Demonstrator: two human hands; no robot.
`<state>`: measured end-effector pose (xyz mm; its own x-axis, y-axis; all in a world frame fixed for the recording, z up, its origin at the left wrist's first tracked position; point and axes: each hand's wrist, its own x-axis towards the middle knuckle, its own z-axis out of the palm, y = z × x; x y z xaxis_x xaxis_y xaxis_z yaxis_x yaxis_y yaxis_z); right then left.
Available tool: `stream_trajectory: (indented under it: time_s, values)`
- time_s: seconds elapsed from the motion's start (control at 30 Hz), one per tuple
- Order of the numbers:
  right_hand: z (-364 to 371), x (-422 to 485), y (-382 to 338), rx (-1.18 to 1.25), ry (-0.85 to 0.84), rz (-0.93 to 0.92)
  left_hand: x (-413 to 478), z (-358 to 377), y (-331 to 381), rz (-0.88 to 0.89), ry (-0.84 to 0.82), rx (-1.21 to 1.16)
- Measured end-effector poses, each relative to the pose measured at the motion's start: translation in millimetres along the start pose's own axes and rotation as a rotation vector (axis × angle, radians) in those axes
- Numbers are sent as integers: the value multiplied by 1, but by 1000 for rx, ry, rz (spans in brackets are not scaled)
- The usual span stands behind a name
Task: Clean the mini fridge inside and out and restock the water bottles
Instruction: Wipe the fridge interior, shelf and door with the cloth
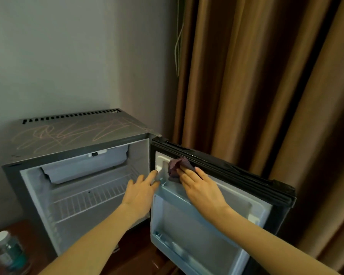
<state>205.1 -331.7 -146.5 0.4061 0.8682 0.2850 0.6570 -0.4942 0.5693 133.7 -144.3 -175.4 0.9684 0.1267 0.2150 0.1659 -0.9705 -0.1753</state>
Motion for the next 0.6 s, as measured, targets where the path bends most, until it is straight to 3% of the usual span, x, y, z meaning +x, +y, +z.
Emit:
stream_trajectory:
  time_s: [0.27, 0.6]
  values:
    - [-4, -82, 29, 123, 125, 155, 5, -11, 18, -57, -137, 99]
    - [14, -116, 30, 139, 8, 244, 8, -14, 26, -60, -149, 3]
